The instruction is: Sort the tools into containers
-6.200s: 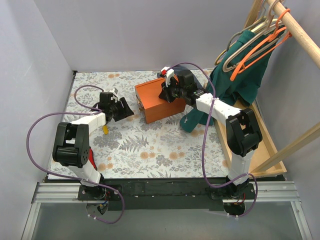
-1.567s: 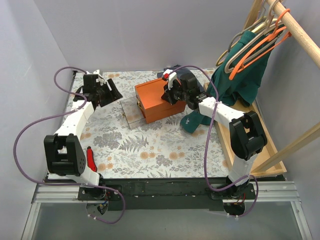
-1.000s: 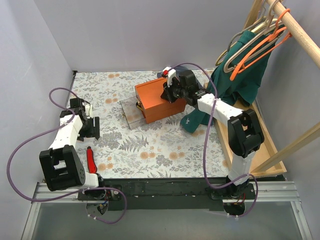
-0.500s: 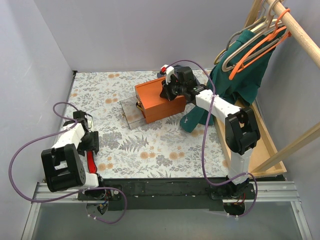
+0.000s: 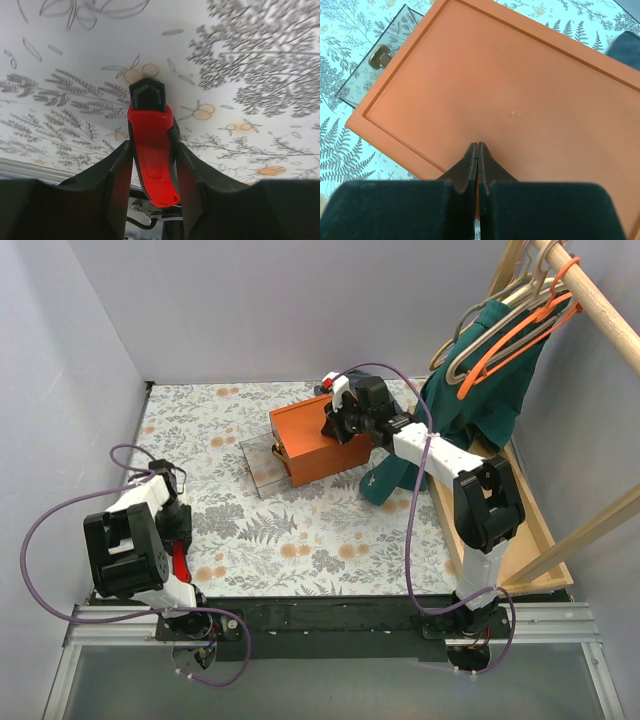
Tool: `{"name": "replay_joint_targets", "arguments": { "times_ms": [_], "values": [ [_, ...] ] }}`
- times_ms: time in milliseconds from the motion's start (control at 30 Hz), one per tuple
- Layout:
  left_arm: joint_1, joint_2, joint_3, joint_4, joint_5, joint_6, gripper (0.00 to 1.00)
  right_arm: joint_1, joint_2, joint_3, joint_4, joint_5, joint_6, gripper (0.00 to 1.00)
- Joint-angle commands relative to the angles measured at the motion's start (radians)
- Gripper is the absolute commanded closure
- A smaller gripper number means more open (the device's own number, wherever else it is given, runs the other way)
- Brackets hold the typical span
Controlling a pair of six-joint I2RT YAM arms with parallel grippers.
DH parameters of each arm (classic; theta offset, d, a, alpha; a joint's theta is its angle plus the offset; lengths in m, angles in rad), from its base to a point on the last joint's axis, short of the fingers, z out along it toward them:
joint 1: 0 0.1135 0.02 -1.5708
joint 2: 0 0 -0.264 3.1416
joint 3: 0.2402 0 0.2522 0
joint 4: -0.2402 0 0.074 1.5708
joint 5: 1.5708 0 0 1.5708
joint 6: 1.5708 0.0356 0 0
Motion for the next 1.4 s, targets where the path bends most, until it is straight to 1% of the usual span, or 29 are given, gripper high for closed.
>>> {"name": "replay_joint_targets", "arguments": {
  "times_ms": [0,33,67,100,133,200,233,267,333,367,400,433,500,533,600,633,700,733,833,933,967,1033,1100,1233,1300,1333,1367],
  "values": [
    [0.005,0.011,0.149,-0.018,0.136,0.056,1.00,-0.005,-0.010,-0.076,-0.186,0.049,-0.046,0.99],
    [0.003,0.005,0.181,-0.037,0.206,0.068,1.00,-0.007,-0.017,-0.087,-0.180,0.044,-0.047,0.99],
    [0.002,0.001,0.223,-0.041,0.246,0.071,1.00,-0.010,-0.028,-0.092,-0.178,0.041,-0.049,0.99],
    [0.002,-0.001,0.264,-0.052,0.301,0.108,1.00,-0.013,-0.046,-0.098,-0.175,0.035,-0.047,0.99],
    [-0.002,-0.001,0.347,-0.069,0.343,0.114,1.00,-0.016,-0.056,-0.113,-0.166,0.032,-0.049,0.99],
    [-0.006,0.019,0.430,-0.080,0.453,0.110,1.00,-0.021,-0.085,-0.134,-0.157,0.026,-0.047,0.99],
    [-0.009,0.028,0.517,-0.092,0.505,0.106,1.00,-0.024,-0.094,-0.153,-0.151,0.024,-0.047,0.99],
    [-0.014,0.037,0.551,-0.092,0.588,0.094,1.00,-0.025,-0.100,-0.164,-0.141,0.024,-0.049,0.99],
    [-0.021,0.074,0.622,-0.078,0.699,0.041,1.00,-0.031,-0.120,-0.179,-0.134,0.023,-0.050,0.99],
    [-0.031,0.086,0.677,-0.068,0.789,0.016,1.00,-0.033,-0.128,-0.191,-0.131,0.023,-0.053,0.99],
    [-0.041,0.096,0.694,-0.049,0.817,-0.013,1.00,-0.036,-0.135,-0.196,-0.129,0.023,-0.055,0.99],
    [-0.067,0.112,0.708,-0.002,0.843,-0.085,1.00,-0.039,-0.140,-0.199,-0.129,0.021,-0.057,0.99],
    [-0.106,0.126,0.726,0.050,0.897,-0.152,1.00,-0.042,-0.149,-0.202,-0.129,0.021,-0.058,0.99],
    [-0.145,0.143,0.726,0.107,0.908,-0.218,1.00,-0.045,-0.152,-0.202,-0.129,0.021,-0.060,0.99],
    [-0.182,0.163,0.720,0.167,0.909,-0.300,1.00,-0.047,-0.157,-0.201,-0.128,0.023,-0.061,0.99],
    [-0.219,0.190,0.717,0.216,0.912,-0.359,1.00,-0.048,-0.159,-0.199,-0.128,0.024,-0.063,0.99],
    [-0.236,0.224,0.735,0.248,0.899,-0.381,1.00,-0.050,-0.166,-0.199,-0.129,0.024,-0.064,0.99],
    [-0.285,0.240,0.746,0.252,0.883,-0.387,1.00,-0.050,-0.168,-0.199,-0.129,0.026,-0.066,0.99],
    [-0.296,0.309,0.798,0.249,0.886,-0.429,0.99,-0.051,-0.177,-0.210,-0.128,0.027,-0.066,0.99],
    [-0.302,0.355,0.834,0.235,0.825,-0.424,0.98,-0.051,-0.185,-0.222,-0.128,0.024,-0.063,0.99],
    [-0.302,0.362,0.838,0.235,0.814,-0.421,0.96,-0.051,-0.189,-0.225,-0.128,0.023,-0.061,0.99],
    [-0.302,0.384,0.843,0.226,0.788,-0.430,0.74,-0.051,-0.194,-0.234,-0.124,0.023,-0.058,0.99],
    [-0.302,0.383,0.840,0.216,0.778,-0.432,0.60,-0.051,-0.200,-0.239,-0.124,0.026,-0.060,0.99],
    [-0.301,0.323,0.799,0.207,0.768,-0.415,0.51,-0.051,-0.212,-0.253,-0.117,0.032,-0.075,0.99],
    [-0.301,0.298,0.780,0.209,0.764,-0.412,0.48,-0.051,-0.217,-0.260,-0.114,0.035,-0.077,0.99],
    [-0.302,0.281,0.771,0.209,0.765,-0.404,0.41,-0.053,-0.218,-0.260,-0.114,0.033,-0.075,0.99],
    [-0.301,0.271,0.756,0.206,0.765,-0.398,0.40,-0.051,-0.220,-0.257,-0.114,0.032,-0.072,0.99]
  ]
}}
